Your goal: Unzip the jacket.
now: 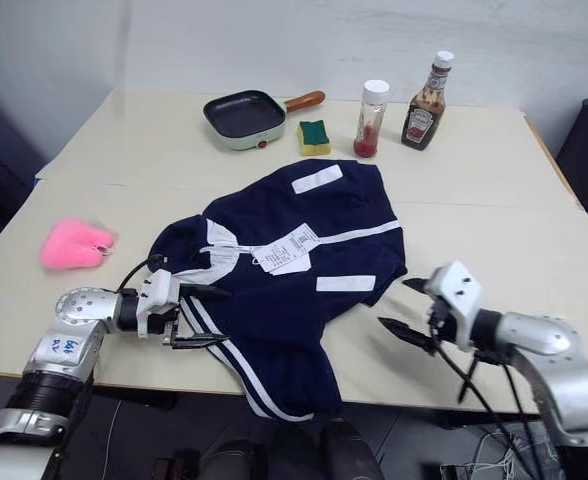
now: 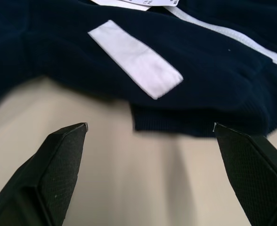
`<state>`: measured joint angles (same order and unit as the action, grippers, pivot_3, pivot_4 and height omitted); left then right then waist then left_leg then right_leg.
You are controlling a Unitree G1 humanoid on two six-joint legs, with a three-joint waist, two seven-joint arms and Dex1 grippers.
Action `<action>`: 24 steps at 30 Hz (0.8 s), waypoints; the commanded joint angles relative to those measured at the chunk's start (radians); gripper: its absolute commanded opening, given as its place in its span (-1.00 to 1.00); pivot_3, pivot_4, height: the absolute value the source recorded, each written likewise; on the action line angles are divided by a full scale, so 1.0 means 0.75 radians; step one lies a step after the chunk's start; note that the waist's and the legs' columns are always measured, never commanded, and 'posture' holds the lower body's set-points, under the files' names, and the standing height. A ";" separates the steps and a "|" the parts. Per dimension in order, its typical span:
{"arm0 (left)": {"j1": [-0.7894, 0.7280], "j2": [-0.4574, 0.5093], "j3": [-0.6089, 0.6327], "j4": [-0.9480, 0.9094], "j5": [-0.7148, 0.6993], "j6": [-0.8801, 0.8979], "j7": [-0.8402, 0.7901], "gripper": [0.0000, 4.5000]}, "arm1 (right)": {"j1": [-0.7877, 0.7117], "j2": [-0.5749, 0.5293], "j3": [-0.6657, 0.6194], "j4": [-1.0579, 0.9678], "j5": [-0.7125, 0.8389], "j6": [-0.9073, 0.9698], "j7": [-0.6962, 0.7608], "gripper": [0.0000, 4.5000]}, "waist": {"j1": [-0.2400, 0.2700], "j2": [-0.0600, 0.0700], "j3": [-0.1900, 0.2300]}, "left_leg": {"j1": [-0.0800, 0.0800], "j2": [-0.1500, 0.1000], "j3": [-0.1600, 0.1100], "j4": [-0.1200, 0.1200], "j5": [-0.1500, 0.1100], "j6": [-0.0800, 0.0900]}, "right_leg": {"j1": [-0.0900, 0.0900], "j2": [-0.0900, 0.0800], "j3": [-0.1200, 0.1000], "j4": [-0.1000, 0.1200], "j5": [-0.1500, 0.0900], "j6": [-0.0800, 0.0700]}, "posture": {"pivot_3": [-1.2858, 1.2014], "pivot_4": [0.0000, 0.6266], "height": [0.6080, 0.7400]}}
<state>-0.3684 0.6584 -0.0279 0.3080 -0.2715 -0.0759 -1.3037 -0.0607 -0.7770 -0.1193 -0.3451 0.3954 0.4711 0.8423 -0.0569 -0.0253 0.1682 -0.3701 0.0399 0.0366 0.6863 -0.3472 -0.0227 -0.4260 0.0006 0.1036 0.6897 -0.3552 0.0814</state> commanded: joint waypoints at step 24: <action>-0.055 -0.019 0.001 -0.081 -0.048 0.114 0.014 0.92 | -0.174 -0.058 0.123 0.093 -0.067 0.175 0.084 -0.98 | 0.014 0.000 0.000 | -0.002 -0.005 -0.002 0.000 0.001 0.002 | 0.000 -0.006 -0.003 -0.001 0.000 0.000 | 0.03 -0.52 1.00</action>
<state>-0.4018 0.6432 -0.0267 0.2526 -0.3068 0.0036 -1.2963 -0.2076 -0.7854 0.0251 -0.2503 0.3026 0.6340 0.8314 -0.0461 -0.0256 0.1681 -0.3715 0.0355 0.0349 0.6859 -0.3465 -0.0209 -0.4259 -0.0044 0.1011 0.6889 -0.3552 0.0815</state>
